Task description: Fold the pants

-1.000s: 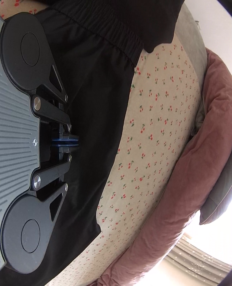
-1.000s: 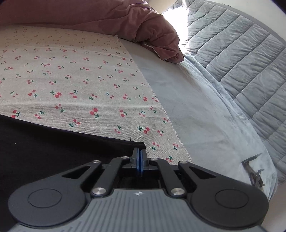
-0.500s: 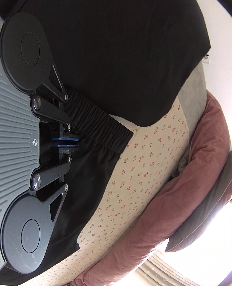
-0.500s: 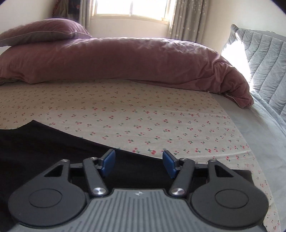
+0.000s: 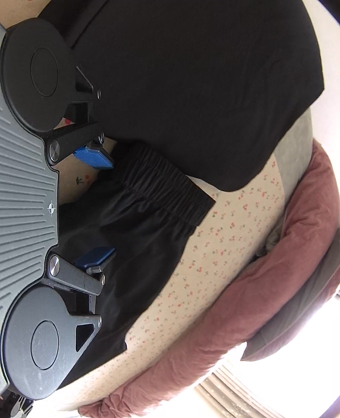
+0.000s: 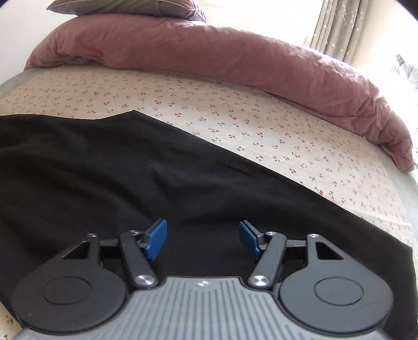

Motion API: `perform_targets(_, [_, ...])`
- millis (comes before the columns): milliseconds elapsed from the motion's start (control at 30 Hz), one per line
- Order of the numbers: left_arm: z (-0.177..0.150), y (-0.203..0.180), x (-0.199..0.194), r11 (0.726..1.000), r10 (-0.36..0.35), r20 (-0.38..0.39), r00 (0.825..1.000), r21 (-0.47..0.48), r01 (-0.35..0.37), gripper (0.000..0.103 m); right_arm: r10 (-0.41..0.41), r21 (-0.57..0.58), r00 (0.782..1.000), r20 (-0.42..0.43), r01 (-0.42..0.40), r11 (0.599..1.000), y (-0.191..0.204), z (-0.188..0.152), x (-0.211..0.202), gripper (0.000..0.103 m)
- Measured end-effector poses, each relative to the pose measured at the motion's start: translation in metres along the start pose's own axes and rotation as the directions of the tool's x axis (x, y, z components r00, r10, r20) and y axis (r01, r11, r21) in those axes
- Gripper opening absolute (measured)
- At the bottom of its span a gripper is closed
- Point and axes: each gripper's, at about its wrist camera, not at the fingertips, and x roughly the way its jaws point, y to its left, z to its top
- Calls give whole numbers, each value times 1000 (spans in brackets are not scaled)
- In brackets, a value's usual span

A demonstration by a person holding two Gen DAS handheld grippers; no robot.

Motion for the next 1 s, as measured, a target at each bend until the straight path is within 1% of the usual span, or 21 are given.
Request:
perform_targets(67, [-3, 2, 14, 998, 40, -14, 999, -40, -41, 62, 5, -23, 1000, -26, -5, 1000, 3, -4, 5, 67])
perform_targets(100, [-3, 0, 15, 998, 53, 11, 999, -46, -52, 62, 2, -33, 999, -34, -3, 999, 5, -6, 6, 67])
perform_targets(133, [-3, -3, 15, 996, 73, 34, 997, -53, -71, 56, 1, -40, 999, -41, -3, 999, 6, -7, 8, 67])
perform_targets(167, [-4, -4, 14, 994, 98, 61, 993, -61, -94, 37, 7, -43, 999, -52, -9, 999, 6, -7, 10, 67])
perform_targets(200, [-4, -4, 15, 995, 87, 76, 993, -61, -82, 31, 14, -38, 998, -56, -16, 999, 7, -8, 9, 67])
perform_targets(233, [-5, -4, 15, 996, 60, 90, 994, -71, -53, 15, 24, -31, 998, -60, -26, 999, 6, -8, 9, 67])
perform_targets(267, [-6, -4, 12, 996, 47, 110, 993, -84, -38, 12, 37, -19, 997, -66, -39, 999, 6, -11, 7, 67])
perform_targets(333, [-10, -12, 0, 997, 54, 155, 986, -61, -45, 11, 52, -9, 995, -79, -53, 999, 2, -14, 8, 67])
perform_targets(400, [-15, -22, -14, 998, 68, 192, 979, -12, -67, 11, 57, 10, 994, -92, -56, 998, -5, -18, 9, 71])
perform_targets(467, [-19, -30, -18, 994, 91, 202, 975, 39, -101, 11, 73, 38, 992, -104, -69, 997, -13, -20, 7, 72])
perform_targets(500, [-19, -32, -14, 990, 116, 184, 976, 64, -129, 12, 78, 43, 991, -108, -74, 996, -15, -21, 7, 72])
perform_targets(533, [-18, -32, -8, 985, 137, 150, 979, 80, -150, 18, 78, 46, 991, -109, -73, 996, -17, -22, 7, 72])
perform_targets(567, [-13, -26, 0, 982, 157, 93, 983, 87, -165, 23, 78, 50, 991, -110, -73, 996, -19, -22, 7, 73])
perform_targets(600, [-9, -18, 3, 986, 154, 52, 987, 51, -156, 24, 82, 55, 991, -110, -76, 996, -21, -22, 7, 74])
perform_targets(633, [-6, -7, -1, 993, 120, 34, 992, -12, -120, 24, 85, 60, 990, -111, -79, 995, -23, -22, 6, 74])
perform_targets(667, [-4, -3, -7, 994, 102, 37, 994, -40, -100, 24, 84, 70, 990, -111, -76, 995, -28, -22, 4, 75])
perform_targets(733, [-3, -15, -25, 995, 95, 93, 991, 14, -97, 24, 67, 95, 992, -105, -57, 994, -36, -21, 1, 75])
perform_targets(800, [-7, -37, -37, 987, 105, 170, 980, 102, -123, 24, 53, 129, 994, -94, -41, 991, -48, -19, -1, 75])
perform_targets(867, [-9, -57, -41, 976, 100, 193, 976, 172, -134, 24, 58, 163, 995, -87, -43, 986, -60, -22, -5, 75])
perform_targets(933, [-8, -67, -45, 977, 80, 208, 975, 179, -118, 24, 57, 177, 994, -94, -39, 983, -67, -26, -6, 75])
perform_targets(1000, [-7, -76, -47, 979, 59, 245, 968, 177, -104, 24, 38, 158, 992, -117, -19, 987, -72, -33, -5, 75])
